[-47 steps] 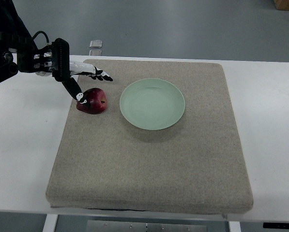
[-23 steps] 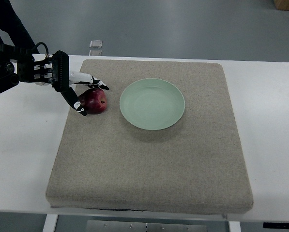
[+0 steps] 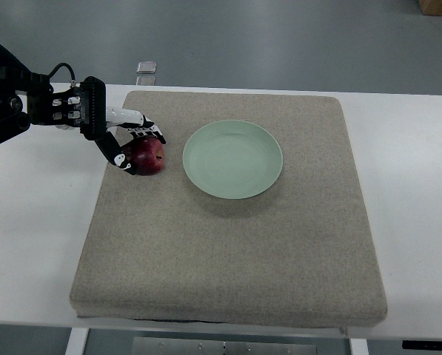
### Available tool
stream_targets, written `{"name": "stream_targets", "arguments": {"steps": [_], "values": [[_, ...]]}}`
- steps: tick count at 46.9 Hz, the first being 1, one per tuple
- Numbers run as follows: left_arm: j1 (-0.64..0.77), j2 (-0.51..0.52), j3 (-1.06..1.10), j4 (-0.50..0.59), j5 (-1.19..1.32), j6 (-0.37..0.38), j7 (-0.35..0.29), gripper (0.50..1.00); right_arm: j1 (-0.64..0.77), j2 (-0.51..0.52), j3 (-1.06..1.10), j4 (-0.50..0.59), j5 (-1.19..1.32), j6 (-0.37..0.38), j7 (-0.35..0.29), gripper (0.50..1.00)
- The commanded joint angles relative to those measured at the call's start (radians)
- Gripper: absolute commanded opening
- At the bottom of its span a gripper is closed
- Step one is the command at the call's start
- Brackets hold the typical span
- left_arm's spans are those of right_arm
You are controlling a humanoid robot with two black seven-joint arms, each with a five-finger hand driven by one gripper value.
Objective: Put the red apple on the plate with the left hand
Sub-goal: 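Lower the left hand onto the red apple and close fingers around it, then lift the apple with the left hand and carry it over the green plate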
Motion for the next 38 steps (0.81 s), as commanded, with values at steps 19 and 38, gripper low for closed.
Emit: {"name": "stream_targets", "arguments": {"steps": [19,38], "values": [[-0.027,-0.004,-0.014,0.001,-0.005,0.031,-0.008,0.611,0.000,0.000,-0.001,0.000,0.000,0.000,0.000,0.932],[-0.077,-0.074,-0.052,-0.005,-0.021,0.161,-0.008,0.619,0.000,0.000,0.001,0.000,0.000,0.001,0.000,0.932]]}}
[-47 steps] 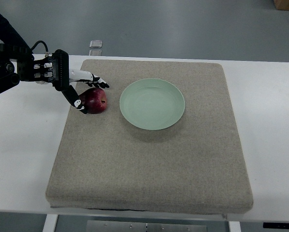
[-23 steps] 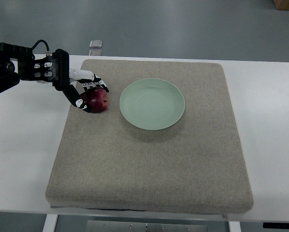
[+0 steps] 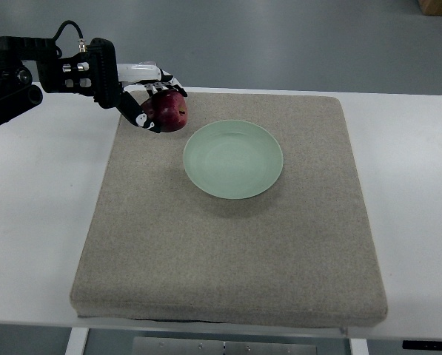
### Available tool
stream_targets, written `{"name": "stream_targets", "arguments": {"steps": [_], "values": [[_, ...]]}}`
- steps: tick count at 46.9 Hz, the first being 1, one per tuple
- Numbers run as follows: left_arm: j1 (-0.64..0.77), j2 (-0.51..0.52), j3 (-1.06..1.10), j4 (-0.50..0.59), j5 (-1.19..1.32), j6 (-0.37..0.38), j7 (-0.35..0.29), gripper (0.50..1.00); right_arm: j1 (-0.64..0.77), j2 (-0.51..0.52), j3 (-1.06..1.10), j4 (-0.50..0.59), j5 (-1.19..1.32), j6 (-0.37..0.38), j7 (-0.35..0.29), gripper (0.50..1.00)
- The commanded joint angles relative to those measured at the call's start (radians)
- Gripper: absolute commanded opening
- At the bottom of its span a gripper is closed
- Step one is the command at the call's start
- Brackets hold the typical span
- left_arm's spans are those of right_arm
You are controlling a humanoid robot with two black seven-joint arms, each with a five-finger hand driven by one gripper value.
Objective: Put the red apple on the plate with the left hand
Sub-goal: 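Lift the apple with the left hand and carry it over the green plate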
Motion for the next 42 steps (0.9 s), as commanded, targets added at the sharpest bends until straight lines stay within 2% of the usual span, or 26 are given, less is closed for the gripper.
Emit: {"name": "stream_targets", "arguments": {"steps": [1,13,24,33,42], "values": [[-0.002,-0.026,-0.002,-0.003,0.000,0.010,0.000,0.619,0.000,0.000,0.000,0.000,0.000,0.000,0.000,0.932],[0.009,-0.095,-0.026,-0.004,-0.009,0.016,0.002,0.621,0.000,0.000,-0.001,0.000,0.000,0.000,0.000,0.930],[0.020,-0.153,-0.025,0.002,-0.009,0.051,0.003,0.630,0.000,0.000,-0.001,0.000,0.000,0.001,0.000,0.930],[0.053,-0.181,-0.025,0.003,-0.009,0.054,0.005,0.656,0.000,0.000,0.000,0.000,0.000,0.000,0.000,0.930],[0.075,-0.193,-0.025,0.011,-0.008,0.059,0.006,0.656,0.000,0.000,-0.001,0.000,0.000,0.000,0.000,0.932]]}}
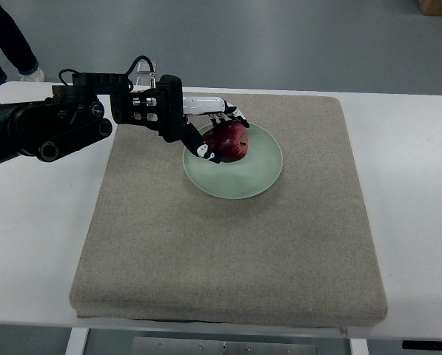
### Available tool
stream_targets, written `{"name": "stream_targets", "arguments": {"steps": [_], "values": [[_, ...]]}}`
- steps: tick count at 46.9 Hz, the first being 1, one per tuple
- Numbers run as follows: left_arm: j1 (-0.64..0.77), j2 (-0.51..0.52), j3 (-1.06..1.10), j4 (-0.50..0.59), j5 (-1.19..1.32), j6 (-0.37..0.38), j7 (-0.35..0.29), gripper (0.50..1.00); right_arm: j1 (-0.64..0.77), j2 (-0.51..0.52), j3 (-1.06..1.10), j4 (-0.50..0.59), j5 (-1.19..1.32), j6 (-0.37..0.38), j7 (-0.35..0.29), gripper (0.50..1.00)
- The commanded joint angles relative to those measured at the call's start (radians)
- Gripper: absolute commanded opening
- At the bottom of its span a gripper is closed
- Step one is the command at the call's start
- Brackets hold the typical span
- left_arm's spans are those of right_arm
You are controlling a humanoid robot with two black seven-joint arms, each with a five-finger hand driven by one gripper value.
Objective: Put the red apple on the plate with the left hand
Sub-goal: 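Lift the apple with the left hand and carry it over the green plate, then lower the apple onto the plate and open the left hand fingers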
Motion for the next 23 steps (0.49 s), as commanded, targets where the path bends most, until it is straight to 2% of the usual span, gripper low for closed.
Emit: {"name": "stream_targets", "arguments": {"steps": [1,9,14,17,20,23], "values": [[0.008,-0.002,0.000,0.006,0.001,0.007,0.000,0.658,0.000,0.000,0.001,0.000,0.000,0.000,0.000,0.930],[0.023,-0.019,-0.001,0.029,0.001,0.031,0.000,0.707,0.000,0.000,-0.001,0.000,0.000,0.000,0.000,0.932],[0.032,-0.020,-0.001,0.029,0.000,0.048,-0.002,0.767,0.000,0.000,0.001,0.000,-0.001,0.000,0.000,0.930],[0.040,-0.020,0.002,0.029,0.001,0.048,-0.003,0.776,0.000,0.000,-0.001,0.000,0.000,0.000,0.000,0.930],[0.043,-0.020,0.002,0.029,0.001,0.048,-0.003,0.846,0.000,0.000,-0.001,0.000,-0.001,0.000,0.000,0.930],[0.043,-0.020,0.005,0.029,0.001,0.048,-0.003,0.866,0.000,0.000,0.001,0.000,0.000,0.000,0.000,0.930]]}}
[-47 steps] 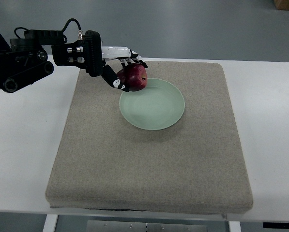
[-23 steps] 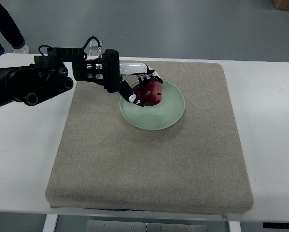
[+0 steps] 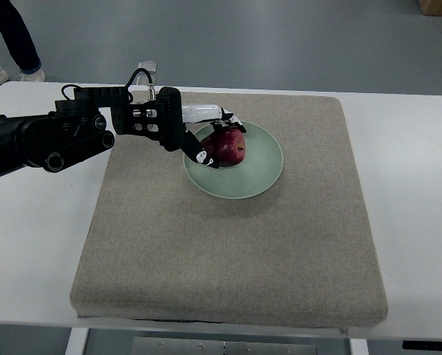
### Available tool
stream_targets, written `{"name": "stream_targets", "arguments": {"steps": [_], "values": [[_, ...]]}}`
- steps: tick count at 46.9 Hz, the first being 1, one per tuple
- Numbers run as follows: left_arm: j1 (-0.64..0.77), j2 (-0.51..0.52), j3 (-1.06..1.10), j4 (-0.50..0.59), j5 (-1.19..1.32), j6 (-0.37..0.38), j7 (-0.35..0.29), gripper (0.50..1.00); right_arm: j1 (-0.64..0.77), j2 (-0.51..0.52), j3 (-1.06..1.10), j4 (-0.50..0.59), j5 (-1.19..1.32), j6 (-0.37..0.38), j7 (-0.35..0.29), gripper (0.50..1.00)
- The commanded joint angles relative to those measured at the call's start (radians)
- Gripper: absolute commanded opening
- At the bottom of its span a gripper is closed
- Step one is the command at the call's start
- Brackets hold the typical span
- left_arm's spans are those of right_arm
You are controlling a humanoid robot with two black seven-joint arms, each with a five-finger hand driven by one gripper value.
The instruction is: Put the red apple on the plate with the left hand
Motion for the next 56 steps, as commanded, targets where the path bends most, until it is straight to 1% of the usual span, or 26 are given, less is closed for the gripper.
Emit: {"name": "stream_targets", "arguments": {"steps": [1,4,5,7,8,15,20,31,42,44,46,47,52,56], "values": [[0.002,0.001,0.002,0.000,0.001,-0.001,0.000,0.881,0.000,0.000,0.001,0.000,0.000,0.001,0.000,0.932],[0.002,0.001,0.003,0.001,0.001,-0.001,-0.002,0.889,0.000,0.000,0.000,0.000,0.000,0.000,0.000,0.932],[0.002,0.001,0.003,0.001,0.001,-0.001,-0.002,0.898,0.000,0.000,0.000,0.000,0.000,0.001,0.000,0.930],[0.002,0.001,0.003,0.001,0.001,0.001,-0.002,0.936,0.000,0.000,0.001,0.000,0.000,0.001,0.000,0.930],[0.002,0.001,0.003,0.001,0.001,0.001,-0.002,0.939,0.000,0.000,0.000,0.000,0.000,0.000,0.000,0.932],[0.003,0.001,0.003,0.001,0.001,0.001,-0.002,0.941,0.000,0.000,0.000,0.000,0.000,0.001,0.000,0.930],[0.002,0.001,0.002,0.000,0.001,0.001,-0.002,0.958,0.000,0.000,0.000,0.000,-0.001,0.000,0.000,0.930],[-0.006,-0.001,-0.009,0.001,-0.002,0.009,-0.002,0.958,0.000,0.000,0.001,0.000,0.000,0.001,0.000,0.932],[-0.020,0.001,-0.096,0.000,-0.004,0.061,-0.002,0.960,0.000,0.000,0.000,0.000,0.000,0.001,0.000,0.932],[-0.023,0.001,-0.110,0.000,-0.005,0.073,-0.002,0.966,0.000,0.000,0.000,0.000,0.000,0.000,0.000,0.932],[-0.030,0.002,-0.125,0.003,-0.014,0.085,-0.002,0.992,0.000,0.000,0.000,0.000,0.000,0.000,0.000,0.932],[-0.033,0.004,-0.131,0.003,-0.021,0.090,-0.002,0.994,0.000,0.000,0.000,0.000,0.000,0.001,0.000,0.932],[-0.049,0.005,-0.147,0.013,-0.097,0.116,-0.002,0.994,0.000,0.000,0.001,0.000,0.000,0.000,0.000,0.930],[-0.066,0.004,-0.150,0.038,-0.217,0.128,-0.002,0.994,0.000,0.000,0.001,0.000,0.000,0.000,0.000,0.930]]}}
